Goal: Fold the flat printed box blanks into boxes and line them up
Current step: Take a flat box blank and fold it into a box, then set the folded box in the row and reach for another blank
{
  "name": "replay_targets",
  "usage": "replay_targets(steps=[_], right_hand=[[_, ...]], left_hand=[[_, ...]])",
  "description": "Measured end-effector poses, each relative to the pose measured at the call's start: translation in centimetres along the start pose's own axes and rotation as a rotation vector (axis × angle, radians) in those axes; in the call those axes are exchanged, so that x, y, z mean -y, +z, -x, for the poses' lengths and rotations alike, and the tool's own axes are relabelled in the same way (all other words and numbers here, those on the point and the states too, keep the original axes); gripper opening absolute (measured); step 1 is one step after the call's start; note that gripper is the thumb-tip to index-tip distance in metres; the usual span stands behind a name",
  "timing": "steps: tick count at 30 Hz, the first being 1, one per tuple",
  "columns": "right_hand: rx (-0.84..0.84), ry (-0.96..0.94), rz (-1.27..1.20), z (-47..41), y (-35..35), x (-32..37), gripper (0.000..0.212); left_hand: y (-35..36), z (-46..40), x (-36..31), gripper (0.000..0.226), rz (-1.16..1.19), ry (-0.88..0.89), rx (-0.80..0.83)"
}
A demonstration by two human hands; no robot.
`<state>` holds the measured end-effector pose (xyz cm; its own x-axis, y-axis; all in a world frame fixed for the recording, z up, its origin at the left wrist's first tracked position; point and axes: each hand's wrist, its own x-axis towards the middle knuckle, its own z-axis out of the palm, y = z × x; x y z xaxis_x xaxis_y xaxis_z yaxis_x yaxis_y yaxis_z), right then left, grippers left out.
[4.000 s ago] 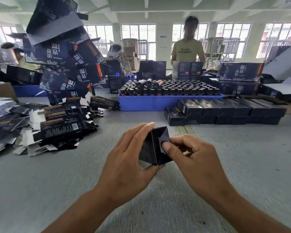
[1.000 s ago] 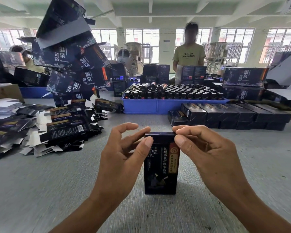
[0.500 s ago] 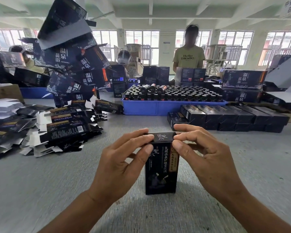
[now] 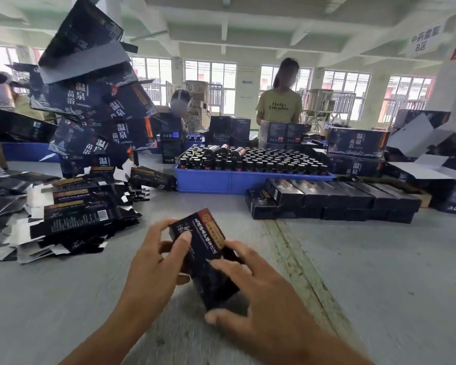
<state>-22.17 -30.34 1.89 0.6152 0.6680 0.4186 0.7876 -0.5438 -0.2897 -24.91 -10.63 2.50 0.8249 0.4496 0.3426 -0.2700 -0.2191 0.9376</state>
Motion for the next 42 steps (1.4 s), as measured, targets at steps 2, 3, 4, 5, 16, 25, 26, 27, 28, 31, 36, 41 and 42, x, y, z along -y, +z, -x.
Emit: replay_targets(steps=[2,3,4,5,16,25,26,27,28,31,36,41,42], right_hand=[[-0.008,0.021,0.06,-0.1,0.5,0.5,0.073],[-0.026,0.031,0.069,-0.1,0.7,0.6,0.068],[-0.043,0.04,0.075,-0.2,0.9,0.6,0.064],[-0.06,0.052,0.082,-0.3,1.0,0.4,0.062],[-0.201,0.362,0.302,-11.7,-0.9,-9.7,0.048],[-0.072,0.567,0.503,-19.3,-0.2,-15.1,0.054],[-0.068,0.567,0.503,-19.2,0.0,-15.2,0.056],[-0.086,0.544,0.491,-19.0,0.2,-15.1,0.058],[-0.121,0.497,0.477,-18.6,0.3,-14.7,0.06],[-0.195,0.296,0.356,-16.2,1.0,-12.7,0.058],[0.059,0.218,0.046,-10.2,4.3,-9.3,0.061],[0.088,0.14,0.077,-10.0,4.8,-9.0,0.051],[0.086,0.125,0.1,-10.0,4.8,-9.0,0.05]], left_hand=[[0.2,0.1,0.4,0.019,0.034,-0.083,0.023],[0.3,0.1,0.5,0.02,0.028,-0.097,0.038],[0.4,0.1,0.6,0.021,0.018,-0.095,0.049],[0.4,0.1,0.6,0.023,0.007,-0.088,0.055],[0.2,-1.1,2.7,0.029,-0.652,0.024,0.215],[0.1,-1.7,3.2,0.018,-0.713,0.049,0.215],[0.0,-1.6,3.3,0.021,-0.7,0.053,0.202],[0.0,-1.6,3.4,0.026,-0.689,0.065,0.188],[0.0,-1.5,3.5,0.03,-0.685,0.076,0.18],[0.1,-1.4,3.7,0.036,-0.681,0.09,0.196],[0.2,-1.2,3.4,0.039,-0.709,0.099,0.255],[0.4,-3.6,3.1,0.042,-0.698,0.054,0.234],[0.4,-5.2,3.2,0.045,-0.785,0.089,0.233]])
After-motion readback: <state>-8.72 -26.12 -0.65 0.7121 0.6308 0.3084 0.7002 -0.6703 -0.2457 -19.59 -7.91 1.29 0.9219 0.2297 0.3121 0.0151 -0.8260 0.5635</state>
